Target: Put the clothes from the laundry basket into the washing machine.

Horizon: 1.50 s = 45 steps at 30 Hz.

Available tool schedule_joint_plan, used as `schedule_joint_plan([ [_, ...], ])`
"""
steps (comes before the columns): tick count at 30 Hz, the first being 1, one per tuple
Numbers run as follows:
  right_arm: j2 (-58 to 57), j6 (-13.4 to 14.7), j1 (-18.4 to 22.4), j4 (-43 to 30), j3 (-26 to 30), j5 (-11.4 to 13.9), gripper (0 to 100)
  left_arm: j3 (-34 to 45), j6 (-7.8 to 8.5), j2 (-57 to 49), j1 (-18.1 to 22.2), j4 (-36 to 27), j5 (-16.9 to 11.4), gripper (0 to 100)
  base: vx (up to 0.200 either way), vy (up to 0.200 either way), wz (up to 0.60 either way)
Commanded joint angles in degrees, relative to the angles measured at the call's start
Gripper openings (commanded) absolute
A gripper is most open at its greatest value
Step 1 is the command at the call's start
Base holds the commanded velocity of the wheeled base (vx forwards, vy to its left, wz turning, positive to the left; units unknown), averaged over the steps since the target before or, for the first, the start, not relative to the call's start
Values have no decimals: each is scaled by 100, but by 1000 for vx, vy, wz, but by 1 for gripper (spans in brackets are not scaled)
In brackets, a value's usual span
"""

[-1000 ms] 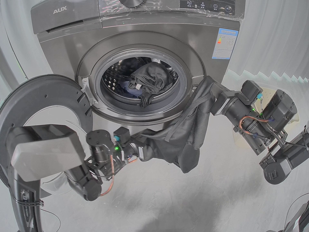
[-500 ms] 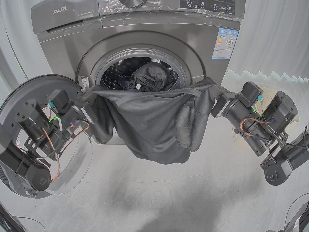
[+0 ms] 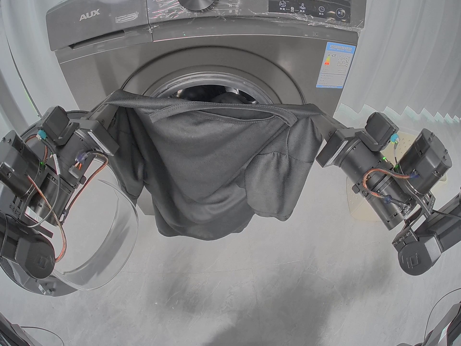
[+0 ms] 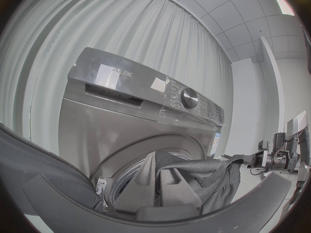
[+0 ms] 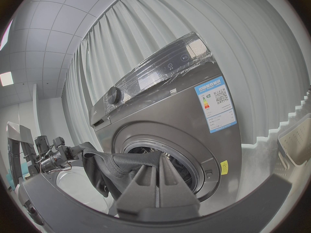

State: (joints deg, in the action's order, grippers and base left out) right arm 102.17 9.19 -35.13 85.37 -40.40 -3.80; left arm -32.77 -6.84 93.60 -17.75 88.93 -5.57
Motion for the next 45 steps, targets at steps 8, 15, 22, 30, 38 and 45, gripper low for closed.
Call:
schedule_joint_plan([
  [8, -110, -5, 33, -3, -56, -6, 0, 25, 16, -96, -18, 1, 12, 0, 0, 0, 0],
  [15, -118, -5, 59, -3, -91, -6, 0, 69, 51, -79, -115, 1, 12, 0, 0, 0, 0],
  [22, -180, -5, 68, -12, -91, -6, 0, 104, 42, -44, -229, 1, 30, 0, 0, 0, 0],
  [30, -189, -14, 147, -20, -82, -15, 0, 122, 51, 220, -493, 10, 83, 0, 0, 0, 0],
  [38, -171, -23, 15, -73, -21, -33, 0, 60, 86, 247, -862, -7, 74, 0, 0, 0, 0],
  [45, 330, 12, -363, -12, 375, -50, 0, -309, 192, 510, -1248, -192, 30, 0, 0, 0, 0],
])
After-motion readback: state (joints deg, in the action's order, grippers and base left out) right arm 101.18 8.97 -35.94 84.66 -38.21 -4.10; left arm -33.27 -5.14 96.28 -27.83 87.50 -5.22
